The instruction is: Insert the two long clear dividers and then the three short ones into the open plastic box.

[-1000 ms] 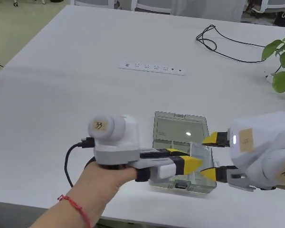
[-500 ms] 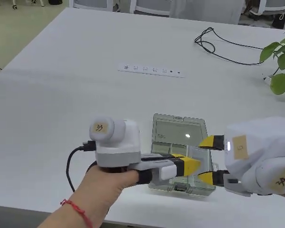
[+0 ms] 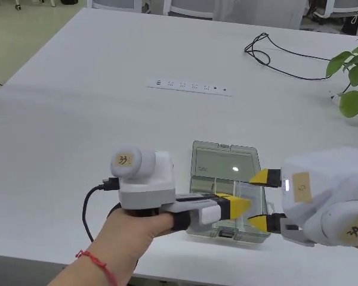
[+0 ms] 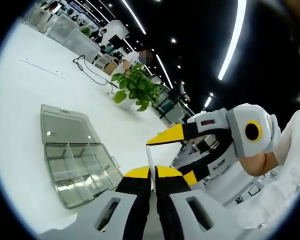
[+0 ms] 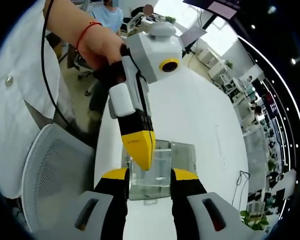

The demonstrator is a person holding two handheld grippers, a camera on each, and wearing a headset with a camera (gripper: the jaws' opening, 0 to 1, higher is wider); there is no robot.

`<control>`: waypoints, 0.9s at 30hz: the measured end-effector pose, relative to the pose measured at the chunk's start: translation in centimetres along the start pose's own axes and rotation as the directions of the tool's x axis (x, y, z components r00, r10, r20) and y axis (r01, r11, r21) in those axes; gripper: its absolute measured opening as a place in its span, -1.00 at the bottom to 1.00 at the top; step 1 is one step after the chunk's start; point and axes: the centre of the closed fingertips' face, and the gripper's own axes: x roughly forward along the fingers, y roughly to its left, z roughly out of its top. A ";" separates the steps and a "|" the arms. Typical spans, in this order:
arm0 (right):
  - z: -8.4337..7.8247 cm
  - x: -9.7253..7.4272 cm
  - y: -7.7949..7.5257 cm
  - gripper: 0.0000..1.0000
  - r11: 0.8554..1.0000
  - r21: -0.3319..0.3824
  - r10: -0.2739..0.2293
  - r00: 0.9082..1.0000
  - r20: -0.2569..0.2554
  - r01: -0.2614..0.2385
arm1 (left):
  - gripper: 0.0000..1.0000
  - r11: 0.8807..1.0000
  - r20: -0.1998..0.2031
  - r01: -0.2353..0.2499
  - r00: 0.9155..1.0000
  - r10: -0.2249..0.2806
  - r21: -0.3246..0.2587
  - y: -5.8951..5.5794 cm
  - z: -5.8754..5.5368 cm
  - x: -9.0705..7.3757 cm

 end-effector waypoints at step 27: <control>2.8 -4.2 1.6 -0.68 0.862 0.236 0.359 0.869 0.341 -0.448 | -1.00 0.835 -0.148 0.197 0.979 -0.140 0.513 -3.4 -1.9 -1.9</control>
